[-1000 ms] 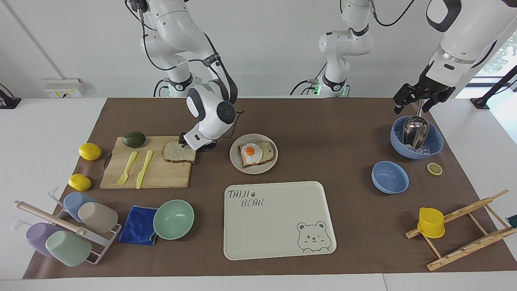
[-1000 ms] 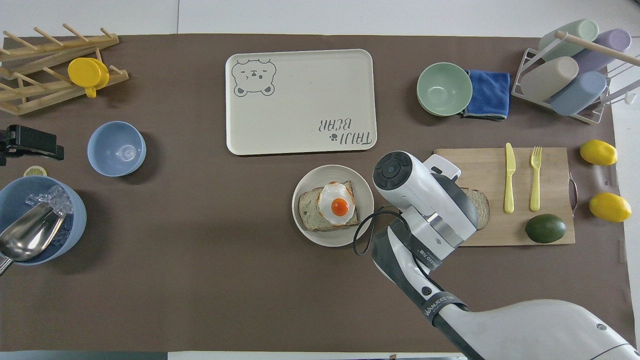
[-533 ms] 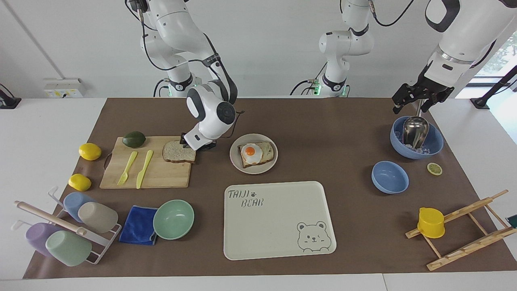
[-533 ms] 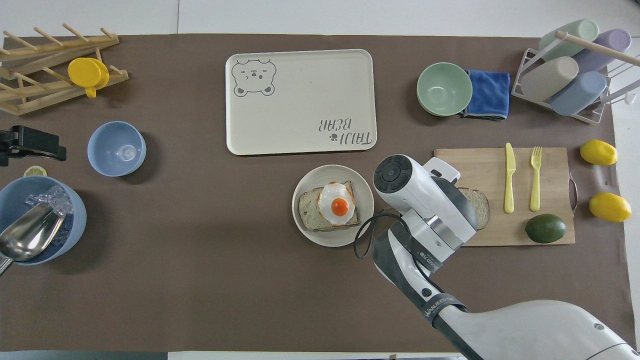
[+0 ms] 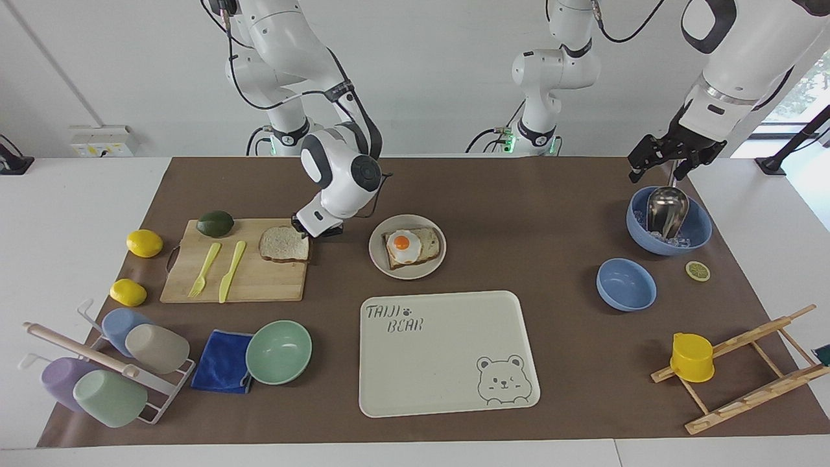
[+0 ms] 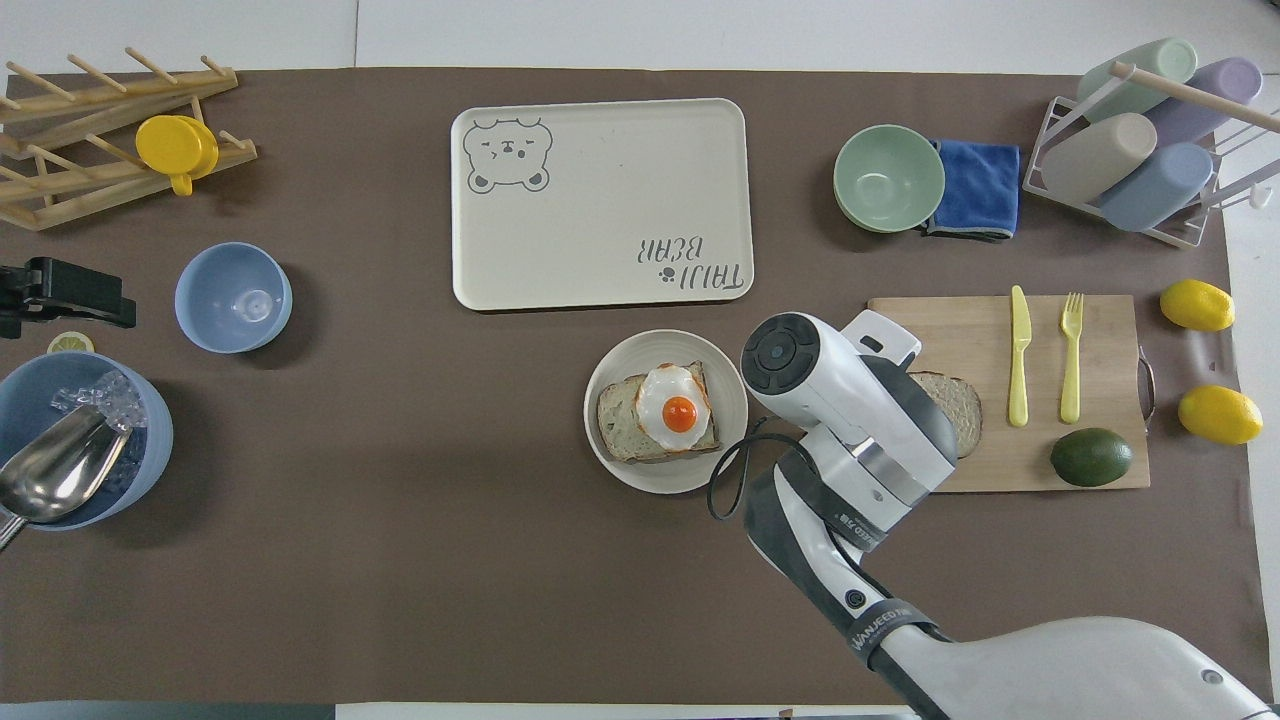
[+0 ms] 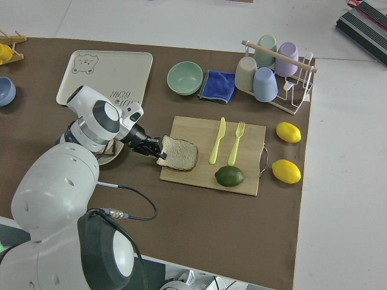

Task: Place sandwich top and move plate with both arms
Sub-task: 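Grasp the bread slice with the right gripper and lift it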

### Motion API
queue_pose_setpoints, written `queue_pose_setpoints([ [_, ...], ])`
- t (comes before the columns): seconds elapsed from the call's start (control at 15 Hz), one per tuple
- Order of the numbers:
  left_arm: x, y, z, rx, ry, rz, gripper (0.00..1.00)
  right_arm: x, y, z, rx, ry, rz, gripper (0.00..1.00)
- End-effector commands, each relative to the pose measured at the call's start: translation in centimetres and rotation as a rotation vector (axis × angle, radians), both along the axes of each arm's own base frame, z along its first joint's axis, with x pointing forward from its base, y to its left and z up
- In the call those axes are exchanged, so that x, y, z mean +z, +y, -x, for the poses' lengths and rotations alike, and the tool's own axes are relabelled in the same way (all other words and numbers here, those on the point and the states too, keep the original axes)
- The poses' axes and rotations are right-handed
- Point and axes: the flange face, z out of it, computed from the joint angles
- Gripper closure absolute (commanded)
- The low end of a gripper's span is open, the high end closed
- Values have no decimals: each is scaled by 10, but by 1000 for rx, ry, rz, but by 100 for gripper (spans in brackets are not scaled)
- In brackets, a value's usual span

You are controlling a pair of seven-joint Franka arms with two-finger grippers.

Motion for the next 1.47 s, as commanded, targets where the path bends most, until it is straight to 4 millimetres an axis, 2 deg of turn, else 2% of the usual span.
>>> queue_pose_setpoints([
  [0.0,-1,0,14,6,2,-10,0,35,29,-22,9,-19,29,100],
  [0.13,-2,0,14,6,3,-10,0,71,59,-36,7,-26,26,100],
  [0.27,-2,0,13,4,2,-10,0,93,106,-30,59,-22,1,100],
  [0.33,-3,0,13,6,2,-10,0,96,123,-24,88,-24,-15,100],
  [0.47,-3,1,14,10,0,-8,0,96,142,-13,118,-20,-30,100],
  [0.67,-3,9,13,19,0,-8,0,97,188,13,170,-37,-90,100],
  [0.73,-4,11,13,24,0,-7,0,97,196,14,149,-59,-136,100],
  [0.87,-3,15,12,32,-7,-7,0,85,204,13,89,-73,-172,100],
  [1.0,-3,19,11,43,-18,-7,0,73,228,29,77,-95,-183,100],
  [1.4,-5,28,11,57,-15,-7,0,68,236,28,60,-102,-224,100],
])
